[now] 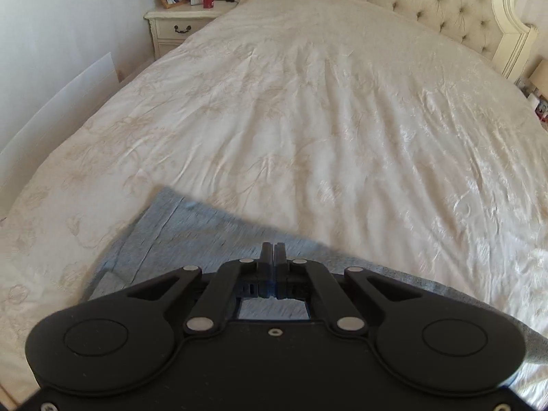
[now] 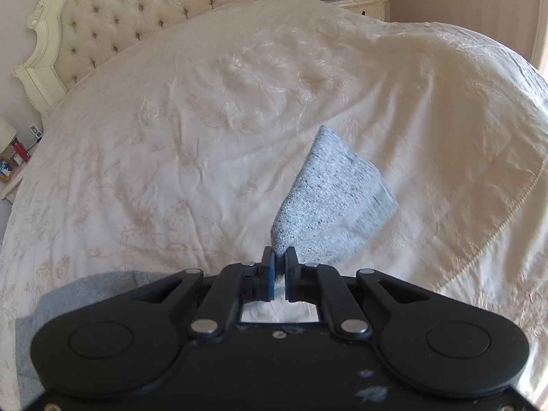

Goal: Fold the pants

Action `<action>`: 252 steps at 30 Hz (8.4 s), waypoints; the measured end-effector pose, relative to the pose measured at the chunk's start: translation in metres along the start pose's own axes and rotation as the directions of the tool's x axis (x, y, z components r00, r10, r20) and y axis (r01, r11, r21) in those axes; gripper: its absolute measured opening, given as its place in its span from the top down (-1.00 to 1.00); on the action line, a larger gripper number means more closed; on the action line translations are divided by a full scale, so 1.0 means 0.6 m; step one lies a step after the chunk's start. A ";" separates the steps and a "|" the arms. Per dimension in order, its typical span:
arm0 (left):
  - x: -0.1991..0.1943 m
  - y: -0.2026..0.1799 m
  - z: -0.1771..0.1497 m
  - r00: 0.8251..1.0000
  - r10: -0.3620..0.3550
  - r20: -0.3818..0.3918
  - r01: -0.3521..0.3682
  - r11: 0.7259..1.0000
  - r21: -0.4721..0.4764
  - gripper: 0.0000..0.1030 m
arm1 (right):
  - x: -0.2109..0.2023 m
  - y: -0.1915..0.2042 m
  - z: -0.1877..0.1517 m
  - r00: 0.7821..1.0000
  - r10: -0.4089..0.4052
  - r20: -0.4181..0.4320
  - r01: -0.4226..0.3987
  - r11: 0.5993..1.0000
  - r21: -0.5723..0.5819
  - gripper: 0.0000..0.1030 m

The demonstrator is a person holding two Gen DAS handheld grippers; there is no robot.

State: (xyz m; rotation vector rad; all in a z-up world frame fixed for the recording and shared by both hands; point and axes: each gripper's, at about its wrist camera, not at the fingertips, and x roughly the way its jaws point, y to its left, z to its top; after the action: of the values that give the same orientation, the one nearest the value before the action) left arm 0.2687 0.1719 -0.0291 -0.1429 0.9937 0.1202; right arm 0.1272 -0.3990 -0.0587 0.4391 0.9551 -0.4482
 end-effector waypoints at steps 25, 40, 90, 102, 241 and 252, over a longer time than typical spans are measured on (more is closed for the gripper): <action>0.286 -0.134 0.091 0.905 -0.041 -0.424 0.040 0.999 -0.012 0.13 | 0.083 -0.036 -0.168 0.960 -0.151 -0.234 0.168 0.984 0.058 0.88; 0.414 -0.181 0.041 0.808 0.100 -0.581 -0.067 0.995 0.079 0.34 | 0.106 -0.036 -0.162 0.950 -0.145 -0.277 0.163 0.986 0.045 0.88; 0.048 0.075 -0.235 0.897 -0.094 -0.432 0.073 0.995 -0.066 0.93 | -0.052 -0.080 -0.204 0.988 -0.112 -0.102 0.122 0.988 0.094 0.89; 0.052 0.028 -0.287 0.900 0.044 -0.434 -0.038 0.999 0.022 0.92 | 0.017 -0.146 -0.309 0.959 -0.110 -0.260 0.141 0.985 0.100 0.89; 0.040 0.280 -0.090 0.965 0.118 -0.236 -0.058 0.968 0.245 0.66 | -0.035 0.686 -0.562 0.762 0.511 -0.398 -0.513 0.851 0.112 0.90; 0.060 0.147 -0.099 0.975 0.028 -0.222 0.059 0.925 0.376 0.66 | 0.003 0.699 -0.635 0.760 0.390 -0.521 -0.463 0.886 -0.013 0.89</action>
State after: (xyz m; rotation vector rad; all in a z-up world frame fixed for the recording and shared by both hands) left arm 0.2245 0.2499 -0.0969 0.1977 1.2225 -0.1085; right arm 0.1006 0.1526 -0.1865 0.6456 1.3425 0.1753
